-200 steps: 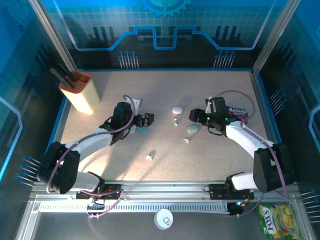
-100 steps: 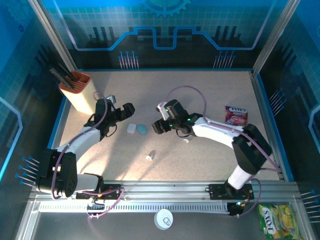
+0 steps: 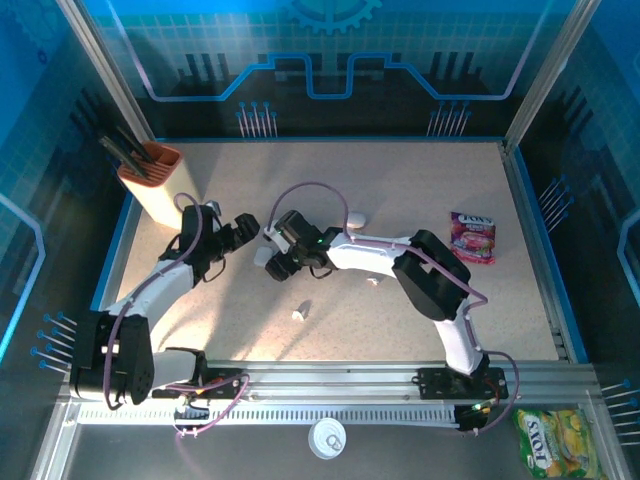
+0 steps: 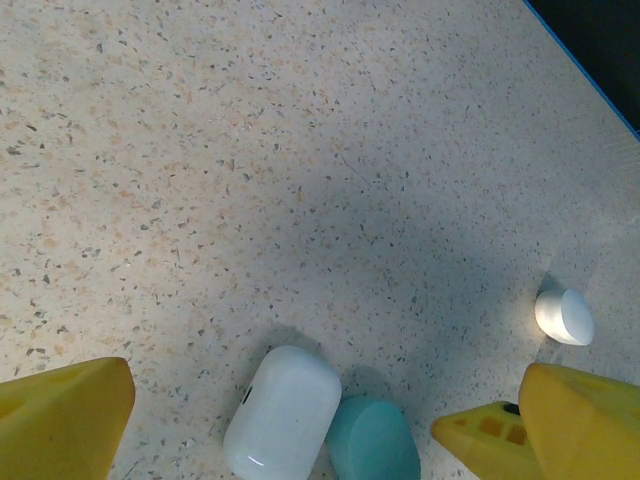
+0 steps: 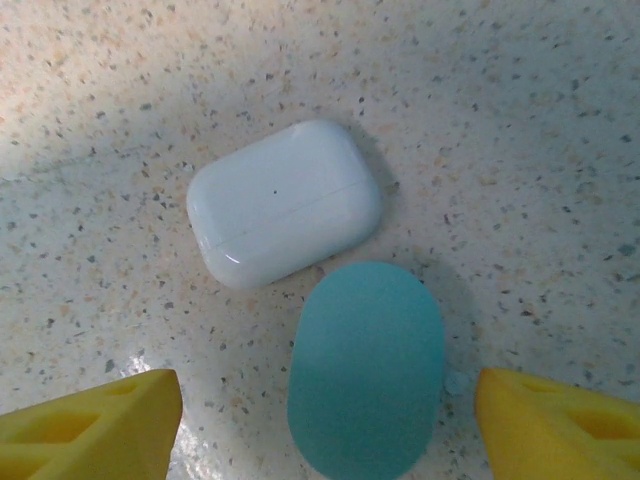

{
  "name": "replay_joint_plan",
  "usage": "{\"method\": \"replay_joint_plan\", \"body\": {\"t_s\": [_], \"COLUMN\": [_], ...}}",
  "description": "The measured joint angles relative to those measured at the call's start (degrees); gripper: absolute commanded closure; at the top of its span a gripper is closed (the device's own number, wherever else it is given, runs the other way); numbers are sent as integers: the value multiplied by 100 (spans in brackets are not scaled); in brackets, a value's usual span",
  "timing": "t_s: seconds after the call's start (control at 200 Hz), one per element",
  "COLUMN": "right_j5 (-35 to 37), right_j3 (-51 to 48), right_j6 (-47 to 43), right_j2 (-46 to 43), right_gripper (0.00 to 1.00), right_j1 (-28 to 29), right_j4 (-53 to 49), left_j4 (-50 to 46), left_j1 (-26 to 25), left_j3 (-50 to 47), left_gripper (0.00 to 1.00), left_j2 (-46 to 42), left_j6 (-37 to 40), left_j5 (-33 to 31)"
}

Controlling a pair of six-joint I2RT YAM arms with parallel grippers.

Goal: Insert the wireless bluetooth earbuds into the charging case

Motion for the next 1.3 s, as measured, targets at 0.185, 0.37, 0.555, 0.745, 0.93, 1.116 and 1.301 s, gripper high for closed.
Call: {"method": "replay_joint_plan", "body": {"t_s": [0.185,0.37,0.555,0.745,0.93,1.116,1.301], "right_j5": [11,-2,-20,-31,-131,-461,-857], "right_j3": [37,37,46,48,-127,-728,-1263], "right_j6": [-2,-42,-116,-114,-120,-157,-422], "right_j2": [136,245,304,304,153,-498,-1388], "right_gripper": [27,35,47,59,61,61,61], "right_j1": [-7,-13,-42,-105,-184,-422,-748], "right_j4": [-149,-170,-192,-210,-186,-55,33], "left_j4": [-28,-28,-26,-31,-55,-70,31], "left_j1": [22,28,28,28,28,28,20], "left_j3": [-2,-7,-7,-7,-7,-7,-28], "left_gripper": [1,1,1,1,1,1,1], "left_j2": [-48,-48,-48,-48,-131,-348,-544], "left_j6": [2,-2,26,160,267,468,953], "left_j5": [2,2,7,4,4,92,597]}}
